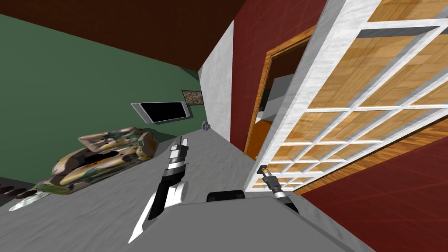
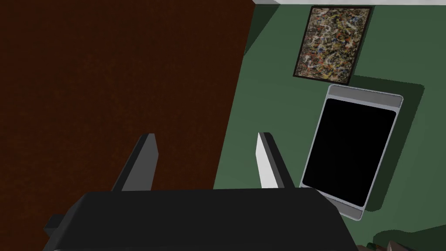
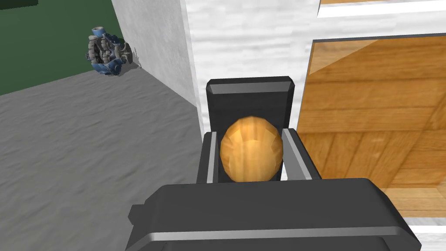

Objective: Pull the door open

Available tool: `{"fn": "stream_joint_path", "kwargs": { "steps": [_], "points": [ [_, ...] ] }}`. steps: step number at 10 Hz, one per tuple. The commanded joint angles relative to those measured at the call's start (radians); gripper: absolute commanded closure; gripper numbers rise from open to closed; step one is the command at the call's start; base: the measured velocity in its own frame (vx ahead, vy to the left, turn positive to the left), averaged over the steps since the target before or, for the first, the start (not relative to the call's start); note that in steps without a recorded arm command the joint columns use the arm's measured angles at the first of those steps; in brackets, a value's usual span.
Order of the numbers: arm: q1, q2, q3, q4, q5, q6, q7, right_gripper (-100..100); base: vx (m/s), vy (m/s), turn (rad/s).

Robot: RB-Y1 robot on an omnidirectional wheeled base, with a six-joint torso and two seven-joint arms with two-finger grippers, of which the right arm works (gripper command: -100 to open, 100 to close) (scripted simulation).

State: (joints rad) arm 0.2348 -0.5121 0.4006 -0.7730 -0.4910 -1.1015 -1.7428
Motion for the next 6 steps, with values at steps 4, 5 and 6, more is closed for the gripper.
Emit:
{"fn": "stream_joint_path", "kwargs": {
  "steps": [4,5,6],
  "points": [
    [0.011,-0.012,0.019,0.023,0.009,-0.039,-0.021,100,-0.157,-0.050,0.110],
    [0.014,-0.016,0.024,0.031,0.011,-0.053,-0.029,100,-0.196,-0.028,0.162],
    [0.017,-0.021,0.030,0.040,0.014,-0.068,-0.036,100,-0.214,-0.050,0.139]
  ]
}}
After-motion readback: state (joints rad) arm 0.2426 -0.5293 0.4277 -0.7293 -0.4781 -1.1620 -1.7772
